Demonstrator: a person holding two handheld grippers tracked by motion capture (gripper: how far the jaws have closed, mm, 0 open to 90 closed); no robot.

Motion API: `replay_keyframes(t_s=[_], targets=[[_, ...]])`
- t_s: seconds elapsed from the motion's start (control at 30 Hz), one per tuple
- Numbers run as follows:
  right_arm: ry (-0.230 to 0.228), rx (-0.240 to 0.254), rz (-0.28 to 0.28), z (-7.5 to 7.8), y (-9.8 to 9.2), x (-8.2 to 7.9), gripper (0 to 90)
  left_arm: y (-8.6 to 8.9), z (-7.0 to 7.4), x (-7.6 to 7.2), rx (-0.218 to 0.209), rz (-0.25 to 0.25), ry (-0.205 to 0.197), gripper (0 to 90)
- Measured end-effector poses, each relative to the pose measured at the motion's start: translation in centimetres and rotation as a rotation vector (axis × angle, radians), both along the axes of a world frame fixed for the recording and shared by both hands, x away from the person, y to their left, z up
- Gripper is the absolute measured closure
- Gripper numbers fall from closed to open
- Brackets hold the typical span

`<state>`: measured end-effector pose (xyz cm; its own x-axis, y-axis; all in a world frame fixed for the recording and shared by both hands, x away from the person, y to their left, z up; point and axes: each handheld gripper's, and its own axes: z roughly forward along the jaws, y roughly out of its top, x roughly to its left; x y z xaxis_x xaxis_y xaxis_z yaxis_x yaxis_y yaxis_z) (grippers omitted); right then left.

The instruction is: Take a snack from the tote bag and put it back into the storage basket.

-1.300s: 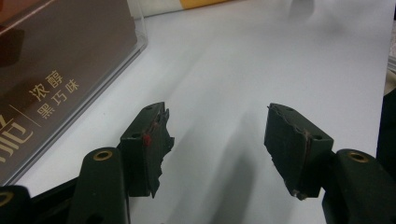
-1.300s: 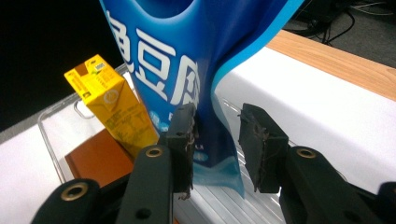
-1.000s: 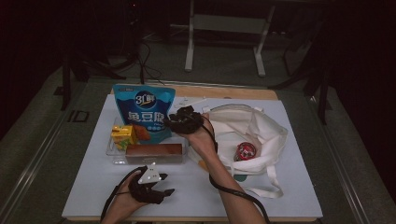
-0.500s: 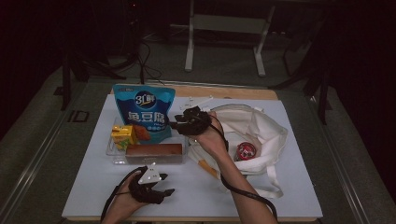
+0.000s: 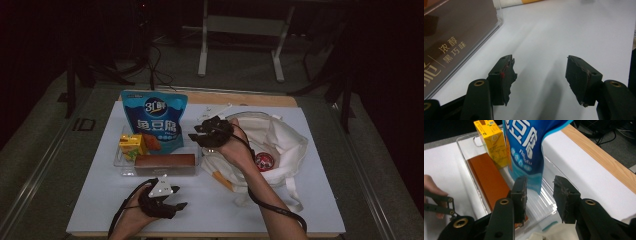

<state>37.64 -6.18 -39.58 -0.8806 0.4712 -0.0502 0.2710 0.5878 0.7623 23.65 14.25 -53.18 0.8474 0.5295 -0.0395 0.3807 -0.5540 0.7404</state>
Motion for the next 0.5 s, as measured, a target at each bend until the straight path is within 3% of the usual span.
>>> replay_keyframes(t_s=[0.3,0.5], targets=[[-0.002,-0.042,0.000,-0.2,-1.8,0.0,63.2,-0.1,0.0,0.0,-0.002,0.003,0.002,39.4],[0.007,-0.033,0.009,-0.1,-2.8,0.0,63.2,0.0,0.0,0.0,0.000,0.002,0.000,39.3]])
